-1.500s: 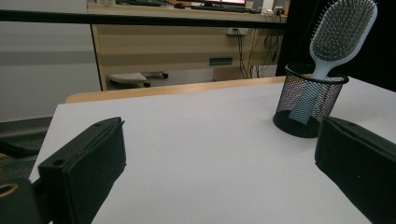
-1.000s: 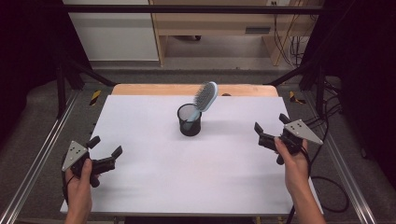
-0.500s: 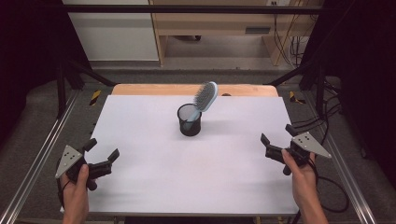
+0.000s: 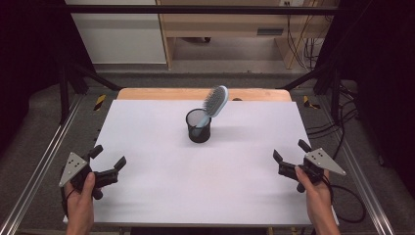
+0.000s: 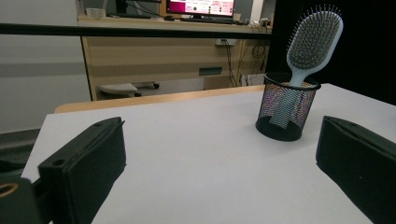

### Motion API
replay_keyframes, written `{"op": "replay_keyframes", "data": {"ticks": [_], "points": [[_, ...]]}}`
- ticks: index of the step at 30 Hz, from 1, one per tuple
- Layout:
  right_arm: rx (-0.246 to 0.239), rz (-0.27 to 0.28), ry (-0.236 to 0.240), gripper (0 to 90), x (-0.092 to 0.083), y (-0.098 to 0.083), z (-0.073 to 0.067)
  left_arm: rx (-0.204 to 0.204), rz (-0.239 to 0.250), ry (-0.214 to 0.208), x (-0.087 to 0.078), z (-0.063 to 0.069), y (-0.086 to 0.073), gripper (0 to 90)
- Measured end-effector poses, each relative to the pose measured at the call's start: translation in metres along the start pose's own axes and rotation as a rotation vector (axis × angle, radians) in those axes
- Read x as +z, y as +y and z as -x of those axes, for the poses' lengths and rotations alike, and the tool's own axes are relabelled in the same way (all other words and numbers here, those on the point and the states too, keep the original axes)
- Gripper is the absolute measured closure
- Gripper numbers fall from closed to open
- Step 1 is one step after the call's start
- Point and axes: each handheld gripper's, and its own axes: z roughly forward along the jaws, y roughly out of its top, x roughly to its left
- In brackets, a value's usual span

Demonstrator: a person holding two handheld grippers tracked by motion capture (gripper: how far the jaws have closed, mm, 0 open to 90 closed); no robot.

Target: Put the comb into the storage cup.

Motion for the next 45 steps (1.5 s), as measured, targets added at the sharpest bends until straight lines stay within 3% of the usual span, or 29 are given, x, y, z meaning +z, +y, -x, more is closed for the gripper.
{"op": "replay_keyframes", "data": {"ticks": [37,45], "points": [[-0.034,-0.01,0.15,3.0,0.01,-0.015,-0.027,0.005,-0.008,-0.064,0.008,0.011,-0.001,1.6],[-0.071,-0.005,0.171,3.0,0.016,-0.012,-0.033,-0.01,-0.002,-0.072,0.01,0.016,-0.002,1.6]]}}
